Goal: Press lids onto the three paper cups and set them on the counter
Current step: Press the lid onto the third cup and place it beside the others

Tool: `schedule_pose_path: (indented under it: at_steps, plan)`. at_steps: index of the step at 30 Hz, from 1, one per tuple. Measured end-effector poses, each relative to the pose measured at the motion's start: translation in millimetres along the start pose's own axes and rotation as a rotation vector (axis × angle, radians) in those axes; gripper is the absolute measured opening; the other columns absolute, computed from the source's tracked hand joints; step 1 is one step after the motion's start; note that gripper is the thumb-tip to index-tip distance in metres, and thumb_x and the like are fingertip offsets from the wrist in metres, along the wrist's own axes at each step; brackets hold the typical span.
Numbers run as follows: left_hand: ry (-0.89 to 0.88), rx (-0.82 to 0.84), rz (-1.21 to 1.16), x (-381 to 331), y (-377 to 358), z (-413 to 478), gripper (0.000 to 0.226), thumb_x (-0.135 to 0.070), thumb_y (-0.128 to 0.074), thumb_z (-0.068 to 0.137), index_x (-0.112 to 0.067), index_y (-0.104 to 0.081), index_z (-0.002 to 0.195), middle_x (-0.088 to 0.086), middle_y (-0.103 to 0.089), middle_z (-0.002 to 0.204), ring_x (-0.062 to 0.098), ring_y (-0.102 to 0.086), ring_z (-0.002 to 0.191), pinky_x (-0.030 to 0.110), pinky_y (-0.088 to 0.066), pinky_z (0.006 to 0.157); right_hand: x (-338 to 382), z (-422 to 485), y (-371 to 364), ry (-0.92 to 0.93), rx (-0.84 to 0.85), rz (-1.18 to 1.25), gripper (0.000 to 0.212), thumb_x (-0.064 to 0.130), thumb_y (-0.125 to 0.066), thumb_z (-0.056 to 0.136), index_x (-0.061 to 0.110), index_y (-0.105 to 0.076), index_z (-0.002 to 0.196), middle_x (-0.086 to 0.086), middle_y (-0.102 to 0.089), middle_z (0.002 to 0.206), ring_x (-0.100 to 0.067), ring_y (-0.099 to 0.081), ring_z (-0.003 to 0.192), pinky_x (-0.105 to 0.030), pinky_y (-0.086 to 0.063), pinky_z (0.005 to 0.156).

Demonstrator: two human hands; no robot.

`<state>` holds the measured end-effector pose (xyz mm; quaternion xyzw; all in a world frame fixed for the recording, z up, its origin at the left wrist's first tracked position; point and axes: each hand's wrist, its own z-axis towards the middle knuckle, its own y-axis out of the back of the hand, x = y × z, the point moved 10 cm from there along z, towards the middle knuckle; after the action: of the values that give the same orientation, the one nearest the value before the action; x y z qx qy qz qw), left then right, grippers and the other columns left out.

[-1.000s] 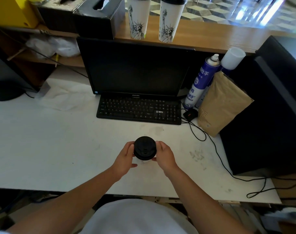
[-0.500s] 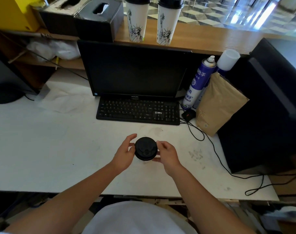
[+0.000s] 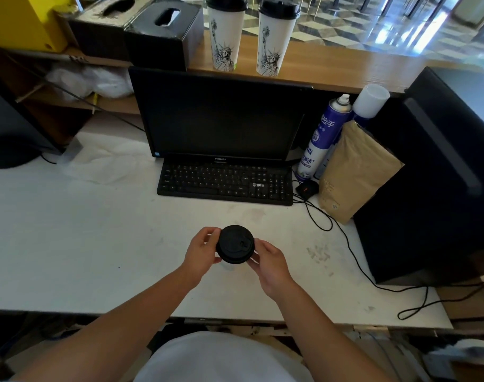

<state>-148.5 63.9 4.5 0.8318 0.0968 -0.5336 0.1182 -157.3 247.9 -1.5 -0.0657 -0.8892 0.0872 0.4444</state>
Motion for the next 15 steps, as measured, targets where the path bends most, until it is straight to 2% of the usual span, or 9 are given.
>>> schedule_pose_path:
  at_steps: [3,7,12,15]
  plan:
    - [0.026,-0.019,-0.026,6,2,-2,0.023,-0.034,-0.047,0.103,-0.018,-0.062,0.105,0.011,-0.066,0.107,0.029,-0.066,0.101,0.042,-0.061,0.076,-5,2,-1,0.007,-0.010,-0.028,0.029,0.027,-0.049,0.106,0.005,-0.068,0.111,-0.008,-0.071,0.116,-0.022,-0.065,0.114,-0.035,-0.053,0.097]
    - [0.044,0.001,0.045,10,3,-2,0.027,-0.040,-0.045,0.102,-0.019,-0.060,0.109,0.009,-0.065,0.106,0.026,-0.065,0.095,0.033,-0.056,0.068,-6,5,-1,0.028,-0.030,-0.163,0.031,0.034,-0.046,0.106,0.011,-0.067,0.112,-0.006,-0.068,0.120,-0.022,-0.063,0.116,-0.039,-0.057,0.095]
    - [-0.139,-0.030,0.344,-7,4,-2,0.030,-0.036,-0.035,0.105,-0.016,-0.058,0.104,0.006,-0.063,0.085,0.022,-0.061,0.078,0.046,-0.055,0.074,8,4,-5,0.160,-0.079,-0.487,0.030,0.035,-0.034,0.108,0.017,-0.059,0.115,-0.008,-0.061,0.118,-0.026,-0.060,0.111,-0.046,-0.061,0.086]
    - [-0.181,-0.001,0.395,-11,1,-3,0.031,-0.034,-0.032,0.106,-0.015,-0.057,0.106,0.007,-0.063,0.087,0.021,-0.061,0.077,0.041,-0.053,0.070,22,1,-11,0.270,-0.089,-0.640,0.032,0.029,-0.031,0.109,0.014,-0.058,0.117,-0.008,-0.060,0.116,-0.025,-0.059,0.105,-0.050,-0.061,0.080]
